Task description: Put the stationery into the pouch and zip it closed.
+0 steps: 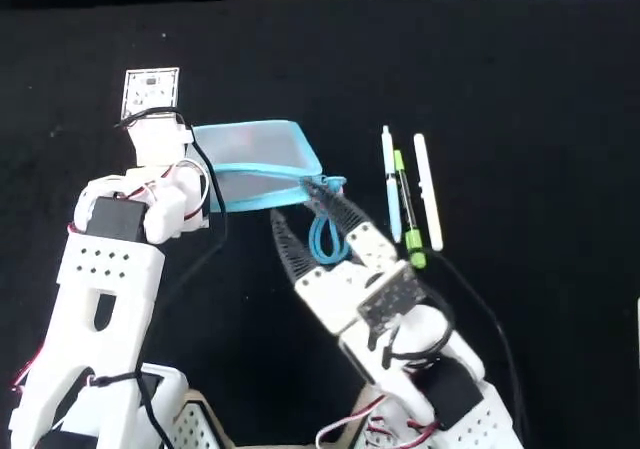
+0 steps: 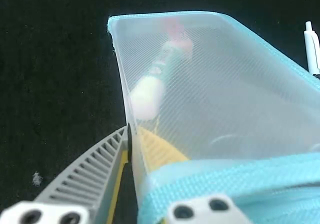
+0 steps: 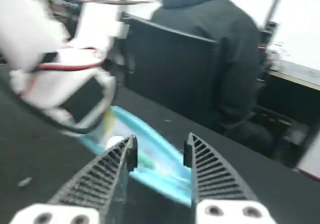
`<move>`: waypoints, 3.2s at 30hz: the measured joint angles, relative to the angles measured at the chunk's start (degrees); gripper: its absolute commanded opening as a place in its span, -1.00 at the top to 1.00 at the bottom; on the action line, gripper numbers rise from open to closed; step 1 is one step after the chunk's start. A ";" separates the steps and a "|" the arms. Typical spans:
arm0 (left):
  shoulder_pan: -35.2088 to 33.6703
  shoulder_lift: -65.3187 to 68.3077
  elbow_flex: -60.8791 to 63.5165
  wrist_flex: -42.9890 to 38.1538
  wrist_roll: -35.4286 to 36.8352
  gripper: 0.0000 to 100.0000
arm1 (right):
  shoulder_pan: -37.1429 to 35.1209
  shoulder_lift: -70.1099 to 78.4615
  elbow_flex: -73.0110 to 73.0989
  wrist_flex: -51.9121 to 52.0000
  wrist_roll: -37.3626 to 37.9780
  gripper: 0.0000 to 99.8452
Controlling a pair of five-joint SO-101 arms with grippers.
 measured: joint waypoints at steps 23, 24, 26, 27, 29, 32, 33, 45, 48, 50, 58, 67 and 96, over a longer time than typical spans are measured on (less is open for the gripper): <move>0.00 0.00 0.00 0.00 0.00 0.94 | 31.65 32.79 -19.25 0.88 -16.62 0.70; 0.00 0.00 0.00 0.00 0.00 0.94 | 33.49 33.76 -18.37 -1.49 -19.08 0.70; 0.00 0.00 0.00 0.00 0.00 0.94 | 36.31 35.25 -15.47 -7.56 -22.77 0.70; 0.00 0.00 0.00 0.00 0.00 0.94 | 37.19 35.87 -13.71 -10.64 -23.38 0.70; 0.00 0.00 0.00 0.00 0.00 0.94 | 37.71 37.27 -11.34 -15.30 -22.77 0.70; 0.00 0.00 0.00 0.00 0.00 0.94 | 37.36 39.91 -11.25 -17.58 -21.19 0.70; 0.00 0.00 0.00 0.00 0.00 0.94 | 37.19 41.41 -11.25 -17.93 -21.01 0.70; 0.00 0.00 0.00 0.00 0.00 0.94 | 36.22 74.55 -27.08 -17.23 -20.92 0.70; 0.00 0.00 0.00 0.00 0.00 0.94 | 36.13 82.46 -31.47 -16.70 -20.57 0.70; 0.00 0.00 0.00 0.00 0.00 0.94 | 36.04 86.51 -33.76 -16.70 -20.57 0.70; 0.00 0.00 0.00 0.00 0.00 0.94 | 35.52 98.55 -41.93 -16.70 -20.57 0.70; 0.00 0.00 0.00 0.00 0.00 0.94 | 34.55 110.42 -49.67 -16.70 -11.78 0.70; 0.00 0.00 0.00 0.00 0.00 0.94 | 33.05 130.37 -71.30 -1.32 0.62 0.98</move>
